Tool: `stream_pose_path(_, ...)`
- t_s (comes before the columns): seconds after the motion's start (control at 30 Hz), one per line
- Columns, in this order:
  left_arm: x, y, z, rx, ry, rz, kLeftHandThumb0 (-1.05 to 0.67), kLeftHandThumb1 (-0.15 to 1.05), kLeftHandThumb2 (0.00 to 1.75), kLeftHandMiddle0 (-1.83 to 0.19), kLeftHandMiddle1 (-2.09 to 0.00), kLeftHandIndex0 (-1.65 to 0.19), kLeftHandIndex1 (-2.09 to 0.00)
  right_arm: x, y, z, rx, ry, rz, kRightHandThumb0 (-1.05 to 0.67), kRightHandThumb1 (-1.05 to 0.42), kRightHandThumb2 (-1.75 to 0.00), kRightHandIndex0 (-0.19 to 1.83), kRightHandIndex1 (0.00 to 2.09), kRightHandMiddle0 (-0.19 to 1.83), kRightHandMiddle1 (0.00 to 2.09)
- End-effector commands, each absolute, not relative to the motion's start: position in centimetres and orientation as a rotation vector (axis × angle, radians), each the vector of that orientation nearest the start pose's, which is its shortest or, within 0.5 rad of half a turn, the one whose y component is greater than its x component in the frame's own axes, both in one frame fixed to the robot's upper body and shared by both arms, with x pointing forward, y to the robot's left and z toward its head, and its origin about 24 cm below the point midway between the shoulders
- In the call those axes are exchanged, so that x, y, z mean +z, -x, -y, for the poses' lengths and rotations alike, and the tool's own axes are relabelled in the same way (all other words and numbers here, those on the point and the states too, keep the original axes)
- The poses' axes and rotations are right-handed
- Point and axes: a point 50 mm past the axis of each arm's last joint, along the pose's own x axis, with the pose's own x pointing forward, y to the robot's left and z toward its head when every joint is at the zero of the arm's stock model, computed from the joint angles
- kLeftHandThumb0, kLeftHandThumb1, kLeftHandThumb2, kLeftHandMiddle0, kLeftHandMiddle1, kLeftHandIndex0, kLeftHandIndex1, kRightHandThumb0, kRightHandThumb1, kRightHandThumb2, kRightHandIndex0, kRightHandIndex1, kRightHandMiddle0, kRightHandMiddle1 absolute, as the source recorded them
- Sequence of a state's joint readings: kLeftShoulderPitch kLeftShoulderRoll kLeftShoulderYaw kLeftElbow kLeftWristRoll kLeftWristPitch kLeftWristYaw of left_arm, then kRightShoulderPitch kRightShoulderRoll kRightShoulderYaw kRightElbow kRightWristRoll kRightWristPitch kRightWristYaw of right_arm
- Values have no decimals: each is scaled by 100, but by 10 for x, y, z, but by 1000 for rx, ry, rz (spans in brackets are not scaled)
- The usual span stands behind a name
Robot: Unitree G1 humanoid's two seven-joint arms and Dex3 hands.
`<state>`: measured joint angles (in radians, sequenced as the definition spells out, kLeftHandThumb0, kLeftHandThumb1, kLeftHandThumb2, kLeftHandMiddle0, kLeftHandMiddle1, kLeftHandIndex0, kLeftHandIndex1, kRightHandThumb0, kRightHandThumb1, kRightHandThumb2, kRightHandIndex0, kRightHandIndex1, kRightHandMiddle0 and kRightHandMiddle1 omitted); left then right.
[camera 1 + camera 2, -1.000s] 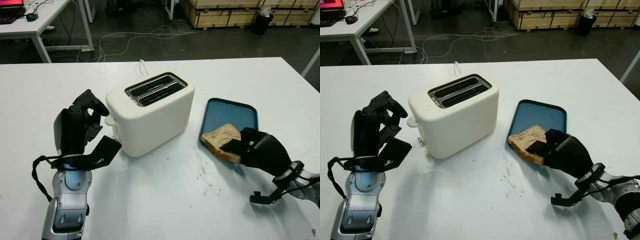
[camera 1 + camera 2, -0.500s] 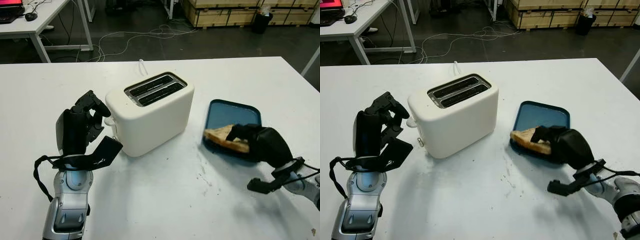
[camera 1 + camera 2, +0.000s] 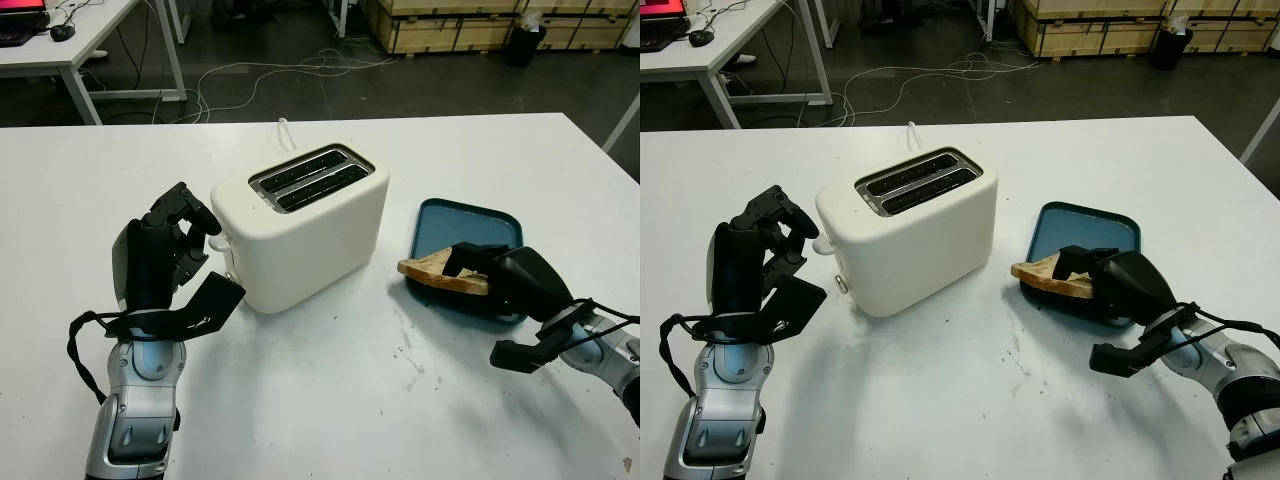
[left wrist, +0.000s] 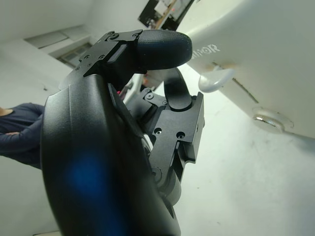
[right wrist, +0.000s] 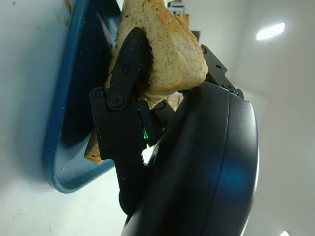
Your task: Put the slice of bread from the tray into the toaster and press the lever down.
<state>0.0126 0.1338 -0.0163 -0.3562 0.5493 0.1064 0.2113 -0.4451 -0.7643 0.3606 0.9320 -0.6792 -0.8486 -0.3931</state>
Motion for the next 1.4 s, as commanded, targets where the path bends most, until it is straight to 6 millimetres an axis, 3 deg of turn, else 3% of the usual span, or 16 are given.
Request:
stream_pose_path(0.0,125,-242,-174,300,-637,341,3,87,55,-98,-175,-69,-175,73,-302,272,296,1277,367,-47,-92,-66,78,175,48,167)
stream_pose_path(0.4,125,-241,-174,300,-641,337,2,87,55,-97,-175,-69,-175,194,-356,272,35,1284,623,-51,-92,-56,74,175,45,175)
stream_pose_path(0.53,125,-241,-174,303,-649,332,1,87,54,-97,-175,-69,-175,218,-364,265,9,1263,673,-44,-92,-41,77,175,51,174)
stream_pose_path(0.63,125,-241,-174,305,-651,336,3,87,53,-97,-175,-68,-175,236,-371,259,14,1226,667,-45,-92,-40,78,175,56,166)
stream_pose_path(0.9,124,-241,-175,303,-647,341,3,87,54,-97,-175,-67,-175,275,-382,230,151,1047,714,-39,-92,-35,75,175,51,174)
stream_pose_path(1.13,125,-241,-174,305,-642,331,2,88,54,-97,-175,-67,-175,304,-392,183,341,976,715,-35,-92,-35,88,175,65,174)
stream_pose_path(1.37,124,-241,-174,302,-641,338,3,88,54,-97,-175,-67,-175,311,-395,138,542,953,701,-55,-92,-45,102,175,78,175)
